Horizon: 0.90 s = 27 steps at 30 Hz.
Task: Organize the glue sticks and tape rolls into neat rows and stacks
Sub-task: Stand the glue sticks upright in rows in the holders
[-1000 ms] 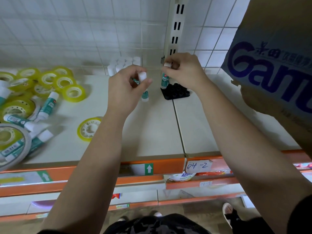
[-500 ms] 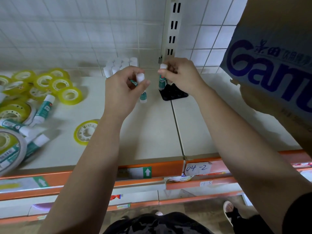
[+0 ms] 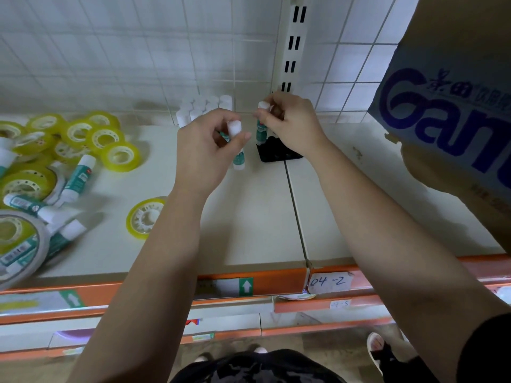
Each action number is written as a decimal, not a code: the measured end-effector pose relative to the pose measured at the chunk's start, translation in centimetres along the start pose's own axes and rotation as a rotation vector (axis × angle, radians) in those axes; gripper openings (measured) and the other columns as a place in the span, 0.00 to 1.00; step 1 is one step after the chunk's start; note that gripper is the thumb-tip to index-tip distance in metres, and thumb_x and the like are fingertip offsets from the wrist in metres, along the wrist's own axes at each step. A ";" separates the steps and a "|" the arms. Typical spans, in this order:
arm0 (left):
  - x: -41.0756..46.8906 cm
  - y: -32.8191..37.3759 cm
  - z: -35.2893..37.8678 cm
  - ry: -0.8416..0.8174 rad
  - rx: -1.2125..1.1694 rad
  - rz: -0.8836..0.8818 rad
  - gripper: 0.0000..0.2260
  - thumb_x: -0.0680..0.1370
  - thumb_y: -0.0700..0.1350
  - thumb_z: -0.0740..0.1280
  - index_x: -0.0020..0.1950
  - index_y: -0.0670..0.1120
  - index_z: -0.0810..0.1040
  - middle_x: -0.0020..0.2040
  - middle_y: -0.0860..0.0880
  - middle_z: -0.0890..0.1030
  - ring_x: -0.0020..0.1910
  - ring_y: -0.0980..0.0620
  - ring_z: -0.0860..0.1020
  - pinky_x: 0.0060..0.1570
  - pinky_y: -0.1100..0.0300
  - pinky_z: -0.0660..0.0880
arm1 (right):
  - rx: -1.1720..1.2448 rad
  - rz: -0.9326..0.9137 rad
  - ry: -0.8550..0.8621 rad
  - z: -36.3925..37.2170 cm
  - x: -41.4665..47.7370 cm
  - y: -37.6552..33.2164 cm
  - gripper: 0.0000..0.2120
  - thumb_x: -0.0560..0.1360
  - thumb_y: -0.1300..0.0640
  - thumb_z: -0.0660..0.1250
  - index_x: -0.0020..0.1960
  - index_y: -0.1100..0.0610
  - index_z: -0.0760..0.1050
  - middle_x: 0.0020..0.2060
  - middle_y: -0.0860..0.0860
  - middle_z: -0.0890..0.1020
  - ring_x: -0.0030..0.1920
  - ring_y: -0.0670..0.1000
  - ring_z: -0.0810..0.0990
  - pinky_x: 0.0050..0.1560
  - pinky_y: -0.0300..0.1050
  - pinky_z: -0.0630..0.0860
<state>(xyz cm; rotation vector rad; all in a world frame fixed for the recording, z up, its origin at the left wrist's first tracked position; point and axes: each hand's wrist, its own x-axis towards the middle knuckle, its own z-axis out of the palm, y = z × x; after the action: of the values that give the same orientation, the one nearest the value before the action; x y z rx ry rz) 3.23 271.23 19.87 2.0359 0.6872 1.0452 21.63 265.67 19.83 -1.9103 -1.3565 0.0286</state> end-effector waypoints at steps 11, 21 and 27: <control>0.0 -0.1 -0.3 -0.025 -0.182 -0.075 0.13 0.72 0.41 0.74 0.48 0.60 0.81 0.38 0.48 0.81 0.35 0.48 0.80 0.44 0.46 0.81 | 0.058 0.078 0.047 0.5 -0.1 -0.1 0.14 0.76 0.47 0.69 0.51 0.57 0.78 0.33 0.47 0.77 0.37 0.51 0.80 0.41 0.41 0.74; 0.8 1.9 -0.2 -0.071 -0.192 -0.055 0.06 0.71 0.51 0.75 0.40 0.54 0.79 0.38 0.41 0.80 0.34 0.39 0.75 0.35 0.46 0.76 | 0.022 0.085 0.077 -2.4 -1.8 0.0 0.12 0.76 0.47 0.68 0.54 0.54 0.80 0.30 0.46 0.77 0.36 0.47 0.78 0.42 0.37 0.72; 3.6 3.8 0.6 -0.069 -0.099 -0.001 0.05 0.71 0.49 0.76 0.43 0.52 0.83 0.40 0.49 0.84 0.38 0.45 0.81 0.40 0.52 0.80 | -0.022 0.134 0.083 -4.3 -4.2 2.2 0.05 0.75 0.59 0.68 0.49 0.56 0.83 0.28 0.42 0.75 0.29 0.37 0.73 0.36 0.28 0.68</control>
<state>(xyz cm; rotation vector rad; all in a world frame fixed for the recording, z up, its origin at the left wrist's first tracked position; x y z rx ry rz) 6.07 271.37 24.29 1.9762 0.5893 0.9842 23.42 259.50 19.78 -1.9963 -1.1769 0.0001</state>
